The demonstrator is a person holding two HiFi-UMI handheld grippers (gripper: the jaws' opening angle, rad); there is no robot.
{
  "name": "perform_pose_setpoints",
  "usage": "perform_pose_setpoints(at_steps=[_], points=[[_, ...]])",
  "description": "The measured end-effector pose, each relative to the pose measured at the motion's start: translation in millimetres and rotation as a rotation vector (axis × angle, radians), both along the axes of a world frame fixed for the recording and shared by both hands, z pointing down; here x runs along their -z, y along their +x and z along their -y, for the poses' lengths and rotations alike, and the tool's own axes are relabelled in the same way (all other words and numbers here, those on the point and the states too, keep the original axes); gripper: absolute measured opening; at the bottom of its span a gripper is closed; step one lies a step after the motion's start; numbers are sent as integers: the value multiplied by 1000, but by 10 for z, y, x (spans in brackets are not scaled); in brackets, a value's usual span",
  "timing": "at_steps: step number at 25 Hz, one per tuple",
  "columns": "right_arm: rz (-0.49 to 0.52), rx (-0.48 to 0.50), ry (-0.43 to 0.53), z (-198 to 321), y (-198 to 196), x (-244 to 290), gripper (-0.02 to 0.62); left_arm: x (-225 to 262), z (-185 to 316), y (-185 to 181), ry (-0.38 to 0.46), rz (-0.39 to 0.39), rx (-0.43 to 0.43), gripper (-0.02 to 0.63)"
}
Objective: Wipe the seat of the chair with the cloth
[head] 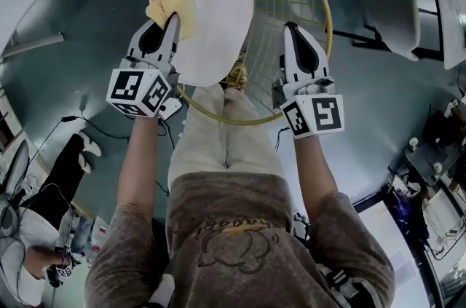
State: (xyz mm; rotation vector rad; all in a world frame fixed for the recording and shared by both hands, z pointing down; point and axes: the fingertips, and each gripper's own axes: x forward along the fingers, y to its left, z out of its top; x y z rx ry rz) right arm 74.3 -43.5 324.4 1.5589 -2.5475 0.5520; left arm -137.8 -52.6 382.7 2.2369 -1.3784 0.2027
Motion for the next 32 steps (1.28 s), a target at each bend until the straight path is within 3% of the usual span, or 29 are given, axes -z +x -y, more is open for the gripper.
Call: perform_pose_setpoints(at_steps=[4, 13, 20, 32], points=[[9, -17, -11, 75, 66, -26, 29, -259, 87, 124, -34, 7, -31, 48], [15, -12, -37, 149, 56, -150, 29, -897, 236, 690, -151, -54, -126, 48], [18, -15, -56, 212, 67, -267, 29, -1382, 408, 1164, -200, -27, -254, 48], [33, -45, -82, 295, 95, -403, 28, -1878, 613, 1674, -318, -49, -343, 48]])
